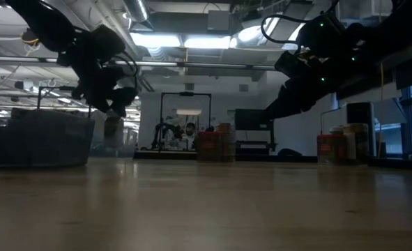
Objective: Sort spices by type
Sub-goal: Put the top left white spice bottle into the transparent bin, then put the top left brown spice bottle into the black bin
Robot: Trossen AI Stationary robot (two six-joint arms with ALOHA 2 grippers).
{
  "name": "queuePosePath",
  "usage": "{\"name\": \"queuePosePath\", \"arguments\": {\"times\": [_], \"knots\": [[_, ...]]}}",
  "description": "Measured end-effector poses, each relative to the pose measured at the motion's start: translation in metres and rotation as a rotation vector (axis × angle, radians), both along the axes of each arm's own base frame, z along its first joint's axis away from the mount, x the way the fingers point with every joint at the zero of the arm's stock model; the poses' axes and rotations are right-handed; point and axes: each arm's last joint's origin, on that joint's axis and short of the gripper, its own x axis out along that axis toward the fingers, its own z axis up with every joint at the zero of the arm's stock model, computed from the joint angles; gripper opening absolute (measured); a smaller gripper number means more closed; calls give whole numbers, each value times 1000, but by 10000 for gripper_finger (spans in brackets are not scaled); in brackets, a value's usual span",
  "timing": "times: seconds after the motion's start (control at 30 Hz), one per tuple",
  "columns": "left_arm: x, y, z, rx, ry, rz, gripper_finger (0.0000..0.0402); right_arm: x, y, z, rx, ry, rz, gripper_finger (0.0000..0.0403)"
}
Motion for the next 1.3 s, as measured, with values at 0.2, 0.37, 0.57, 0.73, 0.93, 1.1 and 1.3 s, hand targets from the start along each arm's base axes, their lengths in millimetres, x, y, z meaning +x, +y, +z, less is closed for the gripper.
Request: {"name": "queuePosePath", "arguments": {"times": [0.2,0.37,0.57,0.73,0.93,1.1,1.3], "knots": [[4,7,-7,-15,-18,-15,200,0,0,0,-1,-3,0,301],[8,11,-15,-25,-3,-21,209,0,0,0,-1,-3,0,301],[8,14,-18,-34,16,-16,218,0,0,0,0,-2,0,301],[7,15,-18,-32,25,-17,241,0,0,0,1,5,0,301],[8,16,-4,-38,40,-46,267,0,0,0,1,5,0,301],[3,11,17,-20,34,-56,269,0,0,0,1,5,0,301],[2,-11,43,30,-6,-205,265,0,0,0,1,5,0,301]]}}
